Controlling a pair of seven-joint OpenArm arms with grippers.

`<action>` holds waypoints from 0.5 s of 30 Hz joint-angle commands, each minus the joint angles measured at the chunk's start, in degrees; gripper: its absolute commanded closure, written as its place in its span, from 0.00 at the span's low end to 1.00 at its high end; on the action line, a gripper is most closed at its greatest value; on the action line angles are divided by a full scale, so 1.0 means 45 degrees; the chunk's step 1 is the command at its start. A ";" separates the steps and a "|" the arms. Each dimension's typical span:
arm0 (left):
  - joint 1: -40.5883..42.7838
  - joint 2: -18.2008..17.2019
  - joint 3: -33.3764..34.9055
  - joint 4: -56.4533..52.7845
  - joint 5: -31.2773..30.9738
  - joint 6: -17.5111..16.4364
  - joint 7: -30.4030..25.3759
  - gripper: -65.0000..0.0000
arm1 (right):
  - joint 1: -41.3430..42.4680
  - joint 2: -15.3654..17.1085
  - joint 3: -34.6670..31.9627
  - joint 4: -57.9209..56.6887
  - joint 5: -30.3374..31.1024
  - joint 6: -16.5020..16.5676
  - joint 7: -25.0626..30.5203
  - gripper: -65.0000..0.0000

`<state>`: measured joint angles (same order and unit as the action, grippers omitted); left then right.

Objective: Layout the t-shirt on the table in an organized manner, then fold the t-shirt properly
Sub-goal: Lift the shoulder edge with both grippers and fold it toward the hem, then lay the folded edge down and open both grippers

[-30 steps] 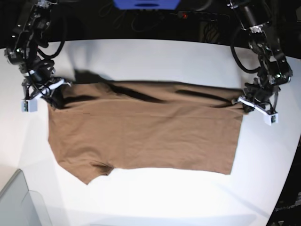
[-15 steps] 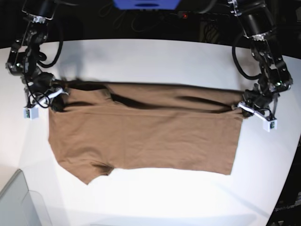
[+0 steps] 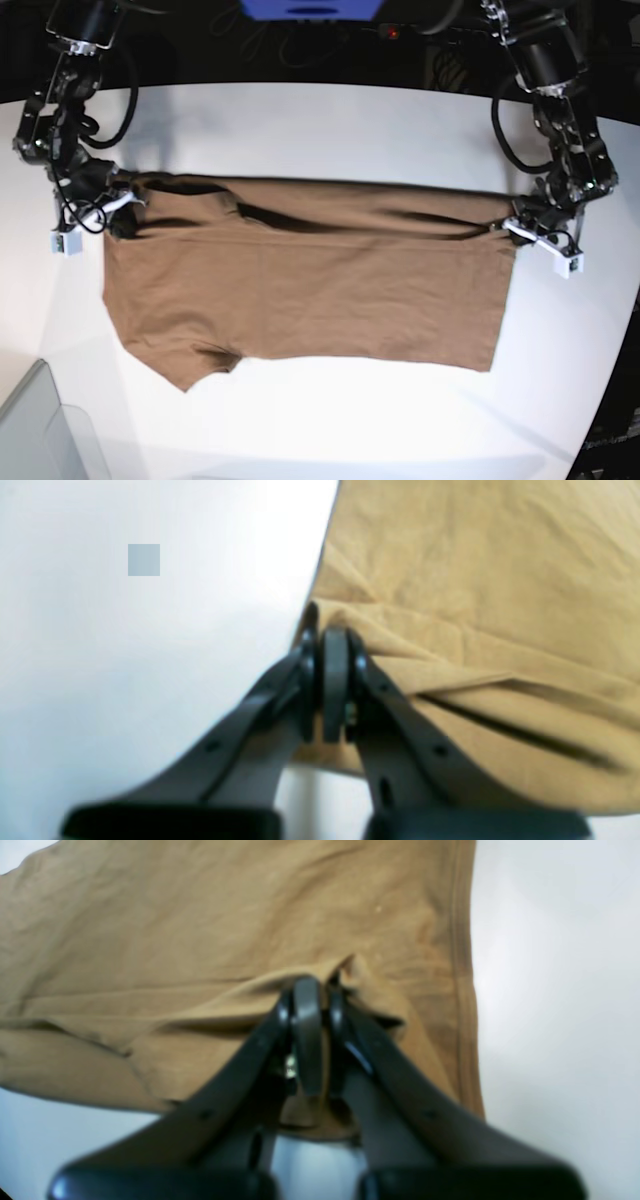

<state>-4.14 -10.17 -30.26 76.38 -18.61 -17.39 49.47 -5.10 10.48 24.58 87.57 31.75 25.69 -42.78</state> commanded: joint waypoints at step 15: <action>-0.0164 -0.0230 -0.0142 0.0990 -0.0211 -0.0073 -0.0220 0.40 | -0.0009 0.0357 0.0448 0.0340 0.0203 0.0083 0.0257 0.45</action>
<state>-3.73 -10.28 -30.63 79.48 -18.61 -17.39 49.63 -5.48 11.11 26.02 87.85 32.01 25.69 -42.83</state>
